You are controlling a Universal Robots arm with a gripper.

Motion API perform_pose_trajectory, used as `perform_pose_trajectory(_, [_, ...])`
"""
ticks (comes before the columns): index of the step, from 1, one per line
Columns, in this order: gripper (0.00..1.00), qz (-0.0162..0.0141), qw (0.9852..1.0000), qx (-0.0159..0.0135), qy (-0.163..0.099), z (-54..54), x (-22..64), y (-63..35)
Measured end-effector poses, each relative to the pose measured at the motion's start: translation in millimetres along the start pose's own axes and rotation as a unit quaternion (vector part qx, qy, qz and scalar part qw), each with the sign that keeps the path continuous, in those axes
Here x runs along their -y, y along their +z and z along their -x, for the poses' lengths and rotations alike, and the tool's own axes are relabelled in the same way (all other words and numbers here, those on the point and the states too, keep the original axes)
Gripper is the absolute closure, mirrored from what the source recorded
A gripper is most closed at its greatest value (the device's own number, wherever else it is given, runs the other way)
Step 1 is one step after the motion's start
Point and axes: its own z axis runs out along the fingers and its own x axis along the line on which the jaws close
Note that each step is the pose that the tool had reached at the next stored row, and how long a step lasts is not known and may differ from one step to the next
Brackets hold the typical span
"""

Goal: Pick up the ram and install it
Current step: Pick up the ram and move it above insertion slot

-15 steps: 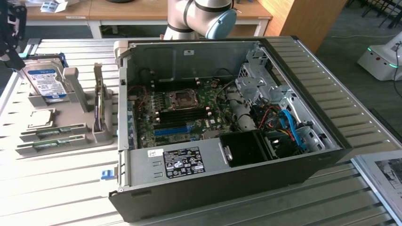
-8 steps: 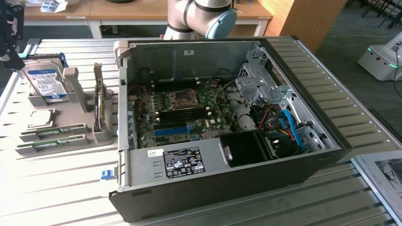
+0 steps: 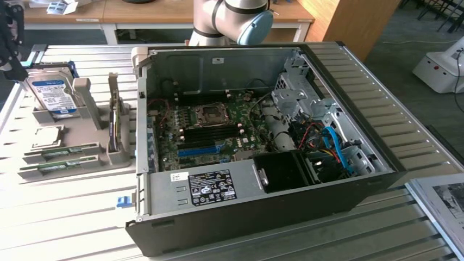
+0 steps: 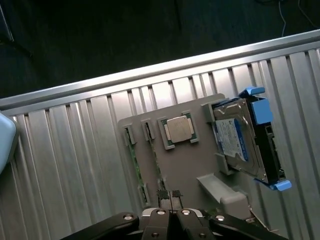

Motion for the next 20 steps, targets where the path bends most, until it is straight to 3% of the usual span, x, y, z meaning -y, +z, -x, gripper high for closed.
perform_pose_trajectory(9, [0.90,0.0013,0.9984,-0.0025,-0.056,0.0,0.0,0.0])
perform_pose_trajectory(20, [0.90,0.0027,0.9930,-0.0053,-0.118,0.0,0.0,0.0])
